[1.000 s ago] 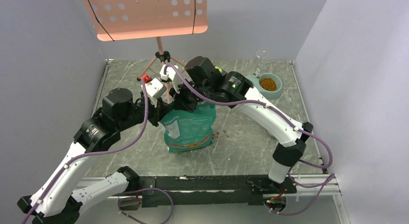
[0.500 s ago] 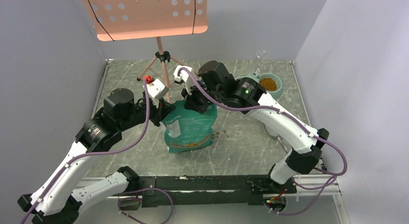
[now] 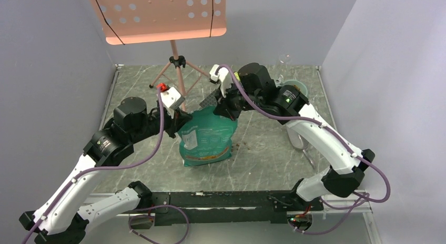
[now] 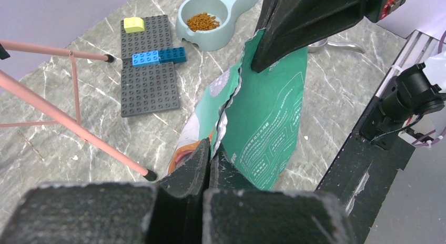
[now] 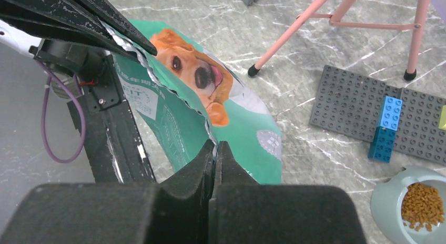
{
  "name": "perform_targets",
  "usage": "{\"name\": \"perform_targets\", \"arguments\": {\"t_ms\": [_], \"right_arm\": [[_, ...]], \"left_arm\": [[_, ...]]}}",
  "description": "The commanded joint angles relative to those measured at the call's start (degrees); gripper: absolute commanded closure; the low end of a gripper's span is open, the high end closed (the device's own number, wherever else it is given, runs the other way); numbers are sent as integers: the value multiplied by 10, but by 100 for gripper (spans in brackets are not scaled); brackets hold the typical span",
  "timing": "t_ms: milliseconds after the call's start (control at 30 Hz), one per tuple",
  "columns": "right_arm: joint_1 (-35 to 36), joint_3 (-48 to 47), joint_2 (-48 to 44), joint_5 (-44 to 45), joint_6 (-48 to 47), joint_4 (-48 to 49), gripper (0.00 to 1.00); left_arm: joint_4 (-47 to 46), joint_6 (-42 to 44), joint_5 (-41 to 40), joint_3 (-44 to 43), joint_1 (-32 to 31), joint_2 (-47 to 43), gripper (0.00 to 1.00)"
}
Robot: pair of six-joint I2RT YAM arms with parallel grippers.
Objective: Serve the pet food
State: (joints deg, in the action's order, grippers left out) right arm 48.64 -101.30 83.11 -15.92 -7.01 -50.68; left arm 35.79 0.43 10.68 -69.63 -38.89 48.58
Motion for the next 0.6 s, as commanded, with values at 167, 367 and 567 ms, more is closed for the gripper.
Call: {"name": "perform_targets", "arguments": {"t_ms": [167,367,567], "right_arm": [[-52,55,-71,168,-15,-42,85],[-54,80,-96,180,-14,-36,100],[-55,86,-106,212,5,-30,89]], "left_arm": [[46,15,-63,-7,9,-56,100],[48,11,-62,-3,8,-63,100],[53,9,-63,-1,8,-70,100]]}}
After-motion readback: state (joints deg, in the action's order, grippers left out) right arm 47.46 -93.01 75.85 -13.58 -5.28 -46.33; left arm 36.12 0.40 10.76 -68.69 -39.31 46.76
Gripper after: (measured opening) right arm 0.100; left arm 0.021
